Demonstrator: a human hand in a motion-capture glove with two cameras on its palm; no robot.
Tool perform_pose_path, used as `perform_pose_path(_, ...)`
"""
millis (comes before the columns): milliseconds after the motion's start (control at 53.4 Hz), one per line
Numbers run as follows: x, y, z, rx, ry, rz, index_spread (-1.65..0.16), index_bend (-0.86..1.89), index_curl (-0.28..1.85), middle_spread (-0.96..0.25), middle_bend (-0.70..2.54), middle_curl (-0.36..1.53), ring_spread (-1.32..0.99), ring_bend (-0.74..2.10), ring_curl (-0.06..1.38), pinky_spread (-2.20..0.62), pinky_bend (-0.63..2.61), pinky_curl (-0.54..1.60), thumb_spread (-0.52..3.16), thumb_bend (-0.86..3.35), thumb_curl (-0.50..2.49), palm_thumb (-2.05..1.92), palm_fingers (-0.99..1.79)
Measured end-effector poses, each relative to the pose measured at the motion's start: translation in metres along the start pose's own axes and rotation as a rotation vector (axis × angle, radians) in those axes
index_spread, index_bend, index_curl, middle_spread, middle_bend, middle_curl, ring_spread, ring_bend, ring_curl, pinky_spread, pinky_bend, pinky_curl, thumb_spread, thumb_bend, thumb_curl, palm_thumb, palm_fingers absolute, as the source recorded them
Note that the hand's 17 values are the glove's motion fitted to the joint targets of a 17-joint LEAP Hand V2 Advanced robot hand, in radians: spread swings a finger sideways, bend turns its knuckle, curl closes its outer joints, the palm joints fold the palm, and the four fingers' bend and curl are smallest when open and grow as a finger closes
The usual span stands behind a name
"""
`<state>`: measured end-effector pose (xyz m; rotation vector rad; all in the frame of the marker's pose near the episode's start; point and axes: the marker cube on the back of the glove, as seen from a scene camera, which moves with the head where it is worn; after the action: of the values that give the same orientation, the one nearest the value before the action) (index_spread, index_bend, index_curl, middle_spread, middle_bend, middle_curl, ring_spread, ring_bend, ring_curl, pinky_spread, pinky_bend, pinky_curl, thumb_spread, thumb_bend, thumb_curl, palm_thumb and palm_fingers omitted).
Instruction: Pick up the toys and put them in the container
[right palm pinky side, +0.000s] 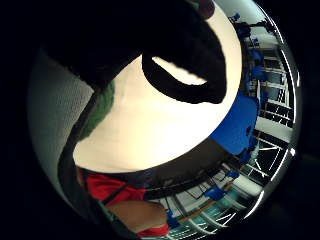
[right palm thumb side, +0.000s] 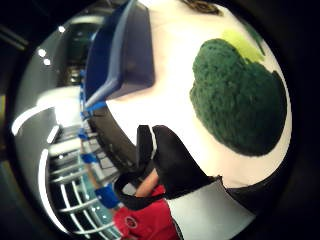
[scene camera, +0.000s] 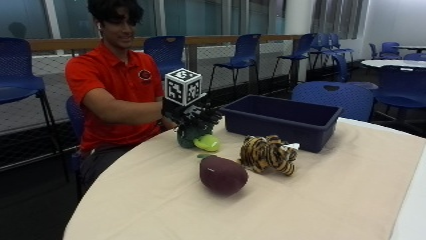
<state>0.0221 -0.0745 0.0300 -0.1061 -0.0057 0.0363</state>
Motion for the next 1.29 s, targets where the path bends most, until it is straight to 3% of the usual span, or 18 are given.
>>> perform_pose_path(318, 0.007, -0.027, 0.034, -0.116, 0.077, -0.004, -0.32, 0.13, 0.20, -0.04, 0.09, 0.15, 0.04, 0.15, 0.13, 0.13, 1.26, 0.45, 1.13, -0.05, 0.22, -0.05, -0.25)
perform_pose_path(505, 0.001, -0.030, 0.032, -0.080, 0.159, 0.013, -0.39, 0.37, 0.29, -0.05, 0.05, 0.10, 0.03, 0.43, 0.21, -0.05, 1.19, 0.41, 1.21, 0.02, 0.27, 0.09, 0.03)
perform_pose_path(636, -0.006, -0.031, 0.026, -0.003, 0.227, -0.013, -0.40, 0.41, 0.31, -0.11, 0.11, 0.09, -0.07, 0.66, 0.26, -0.24, 1.21, 0.38, 1.30, 0.08, 0.32, 0.23, 0.38)
perform_pose_path(730, -0.008, -0.028, 0.012, 0.075, 0.254, -0.046, -0.39, 0.30, 0.31, -0.17, 0.22, 0.12, -0.22, 0.84, 0.32, -0.36, 1.24, 0.37, 1.33, 0.18, 0.39, 0.41, 0.72)
perform_pose_path(861, -0.006, -0.023, -0.021, 0.152, 0.185, -0.031, -0.40, 0.25, 0.33, -0.27, 0.32, 0.18, -0.36, 0.90, 0.35, -0.42, 1.11, 0.35, 1.20, 0.21, 0.48, 0.57, 0.93)
perform_pose_path(1086, -0.023, -0.040, -0.095, 0.210, 0.183, 0.001, -0.41, 0.20, 0.39, -0.37, 0.38, 0.24, -0.45, 0.90, 0.38, -0.46, 0.99, 0.35, 0.98, 0.18, 0.61, 0.66, 1.04)
perform_pose_path(1292, -0.096, -0.090, -0.139, 0.269, 0.151, -0.104, -0.43, 0.18, 0.44, -0.42, 0.36, 0.27, -0.48, 0.87, 0.39, -0.47, 0.95, 0.37, 0.86, 0.15, 0.69, 0.67, 1.06)
